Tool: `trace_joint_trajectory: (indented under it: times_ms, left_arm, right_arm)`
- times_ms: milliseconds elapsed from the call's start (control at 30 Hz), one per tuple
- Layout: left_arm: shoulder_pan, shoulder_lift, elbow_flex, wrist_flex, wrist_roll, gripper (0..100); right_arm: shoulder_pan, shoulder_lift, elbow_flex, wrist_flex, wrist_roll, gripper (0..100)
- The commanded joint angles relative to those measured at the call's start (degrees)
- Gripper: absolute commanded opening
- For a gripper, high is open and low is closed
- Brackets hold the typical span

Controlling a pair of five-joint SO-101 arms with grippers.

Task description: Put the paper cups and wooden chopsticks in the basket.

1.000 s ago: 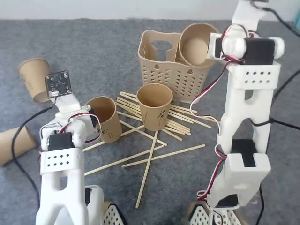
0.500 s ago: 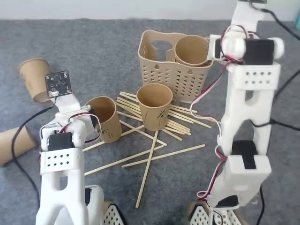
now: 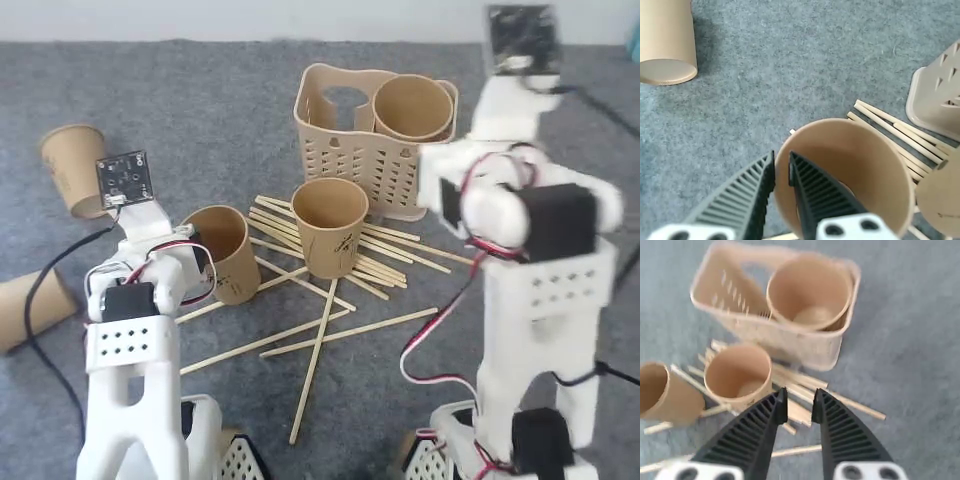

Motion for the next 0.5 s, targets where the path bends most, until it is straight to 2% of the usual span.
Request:
trace_joint_trajectory:
  times_ms: [0,100,200,467]
  left_arm:
    - [-0.4,-0.4,-0.2,-1.4,-0.1,5]
    - [-0.4,-0.4,-0.2,-1.5,-0.1,5]
    - [-0.4,-0.4,-0.2,-1.5,-0.1,5]
    - [-0.4,-0.4,-0.2,-1.5,-0.1,5]
  right_arm:
    - [-3.4,-2.9,6.1,-4.2,-0.5,9.1]
    - [-5.1,-2.9,10.7,-7.8,-2.1,9.1]
    - [-5.4,-2.9,14.9,-12.1,-7.4,9.1]
    - [-8.5,-0.8,22.9,-20.1,-8.2,9.6]
